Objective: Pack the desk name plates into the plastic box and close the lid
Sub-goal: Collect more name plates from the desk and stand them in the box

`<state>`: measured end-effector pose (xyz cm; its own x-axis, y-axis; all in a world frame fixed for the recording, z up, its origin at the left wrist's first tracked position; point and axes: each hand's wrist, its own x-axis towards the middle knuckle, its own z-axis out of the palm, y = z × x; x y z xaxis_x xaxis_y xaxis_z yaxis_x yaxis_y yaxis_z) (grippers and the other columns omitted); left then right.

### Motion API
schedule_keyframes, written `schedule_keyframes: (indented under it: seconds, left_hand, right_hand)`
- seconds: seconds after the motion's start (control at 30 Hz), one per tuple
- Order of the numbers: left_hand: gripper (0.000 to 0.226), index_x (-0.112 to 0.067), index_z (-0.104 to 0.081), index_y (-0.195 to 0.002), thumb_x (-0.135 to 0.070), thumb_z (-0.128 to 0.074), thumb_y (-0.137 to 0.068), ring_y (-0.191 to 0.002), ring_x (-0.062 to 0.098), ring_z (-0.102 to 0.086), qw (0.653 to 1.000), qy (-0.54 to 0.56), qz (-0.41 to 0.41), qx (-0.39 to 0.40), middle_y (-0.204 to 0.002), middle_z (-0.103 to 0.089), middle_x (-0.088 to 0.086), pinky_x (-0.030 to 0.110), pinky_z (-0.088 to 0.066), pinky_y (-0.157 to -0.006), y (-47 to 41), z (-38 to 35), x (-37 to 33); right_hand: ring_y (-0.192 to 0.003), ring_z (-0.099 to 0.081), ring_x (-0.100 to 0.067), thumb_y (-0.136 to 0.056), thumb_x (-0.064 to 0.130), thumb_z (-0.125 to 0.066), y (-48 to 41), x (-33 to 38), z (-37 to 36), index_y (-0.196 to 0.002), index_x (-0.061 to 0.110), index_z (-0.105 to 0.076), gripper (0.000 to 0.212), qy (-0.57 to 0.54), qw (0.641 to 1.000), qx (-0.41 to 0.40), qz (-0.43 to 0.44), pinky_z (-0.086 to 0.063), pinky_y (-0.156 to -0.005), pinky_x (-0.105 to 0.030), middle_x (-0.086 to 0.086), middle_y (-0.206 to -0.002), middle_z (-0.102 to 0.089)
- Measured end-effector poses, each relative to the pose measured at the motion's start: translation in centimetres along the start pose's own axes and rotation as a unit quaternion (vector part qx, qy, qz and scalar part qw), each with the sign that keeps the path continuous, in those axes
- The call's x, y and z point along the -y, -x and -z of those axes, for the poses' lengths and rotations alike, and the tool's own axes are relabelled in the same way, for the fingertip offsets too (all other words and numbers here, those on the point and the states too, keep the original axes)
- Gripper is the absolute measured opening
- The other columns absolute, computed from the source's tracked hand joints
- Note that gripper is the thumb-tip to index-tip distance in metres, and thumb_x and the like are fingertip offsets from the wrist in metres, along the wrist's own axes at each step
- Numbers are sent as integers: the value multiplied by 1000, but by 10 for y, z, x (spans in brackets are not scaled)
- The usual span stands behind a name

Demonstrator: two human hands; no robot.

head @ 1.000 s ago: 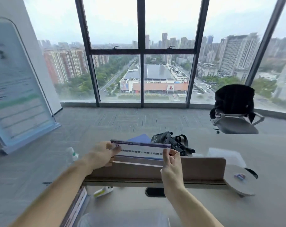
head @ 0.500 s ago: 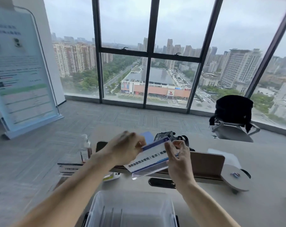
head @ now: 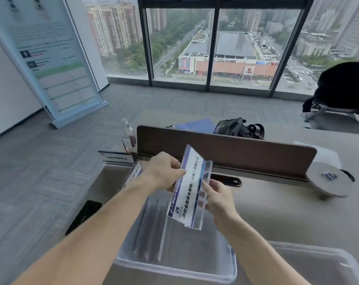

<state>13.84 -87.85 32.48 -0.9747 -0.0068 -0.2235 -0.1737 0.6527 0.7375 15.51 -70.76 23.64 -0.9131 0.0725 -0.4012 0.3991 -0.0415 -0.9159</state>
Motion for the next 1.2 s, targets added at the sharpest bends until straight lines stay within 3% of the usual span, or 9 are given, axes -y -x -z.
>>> schedule_keyframes:
  seconds: [0.2,0.27,0.4,0.53,0.6,0.73,0.87,1.03,1.2]
  left_hand:
    - [26,0,-74,-77,-22,-68,-88,-57,26,-74,996,-46,76,-2,-73,-77,15,36,-63,-55,-20,-85,78]
    - [28,-1,-73,-75,-26,-68,-86,-62,31,-71,994,-58,90,-2,-73,-75,17,36,-62,-60,-28,-109,103]
    - [36,2,-63,-66,-24,-68,-89,-56,32,-57,991,-75,106,-11,-68,-70,21,35,-54,-58,-33,-152,145]
    - [47,-10,-45,-53,-24,-66,-92,-49,27,-50,988,-98,116,-21,-50,-52,6,31,-37,-48,-35,-182,174]
    - [50,-14,-41,-51,-25,-65,-93,-45,21,-44,988,-108,111,-28,-48,-46,2,27,-29,-46,-37,-190,182]
    - [47,-16,-44,-53,-26,-65,-94,-50,24,-50,986,-125,109,-25,-51,-49,1,26,-33,-48,-41,-201,196]
    - [42,-17,-45,-59,-28,-64,-95,-56,27,-54,984,-148,93,-27,-55,-48,-1,28,-35,-50,-43,-209,199]
    - [36,-15,-51,-66,-32,-64,-95,-59,26,-60,985,-143,92,-33,-57,-50,-2,27,-38,-50,-41,-212,199]
    - [39,-16,-46,-63,-29,-62,-97,-53,25,-57,981,-161,97,-41,-57,-54,1,28,-38,-47,-39,-205,210]
  right_hand:
    - [-98,-74,-35,-95,9,-52,-32,-102,-9,-114,8,-63,22,34,994,3,-108,-57,-91,-57,-13,-104,-77]
    - [-103,-71,-32,-96,10,-54,-44,-126,-11,-123,13,-51,27,45,990,-10,-134,-56,-94,-53,-12,-112,-71]
    - [-92,-69,-26,-95,12,-55,-67,-173,-14,-108,10,-63,16,80,980,-28,-182,-57,-84,-44,-12,-103,-72]
    - [-86,-63,-21,-82,22,-59,-82,-202,-24,-115,11,-62,34,102,972,-6,-211,-53,-81,-40,-8,-101,-70]
    - [-79,-59,-16,-92,20,-51,-88,-211,-28,-108,16,-61,20,124,969,-4,-212,-50,-82,-38,-4,-94,-65]
    - [-90,-63,-33,-98,8,-40,-102,-227,-32,-96,2,-65,26,169,958,2,-234,-53,-93,-52,-2,-81,-53]
    - [-64,-51,-24,-93,8,-44,-114,-242,-39,-68,16,-56,29,200,949,5,-244,-49,-62,-40,-5,-67,-54]
    - [-85,-71,-34,-78,26,-49,-125,-279,-43,-100,11,-67,32,209,950,-15,-231,-59,-74,-43,-10,-93,-76]
    - [-82,-46,-21,-62,18,-39,-132,-297,-54,-84,32,-56,32,188,949,7,-255,-41,-70,-33,2,-90,-53]
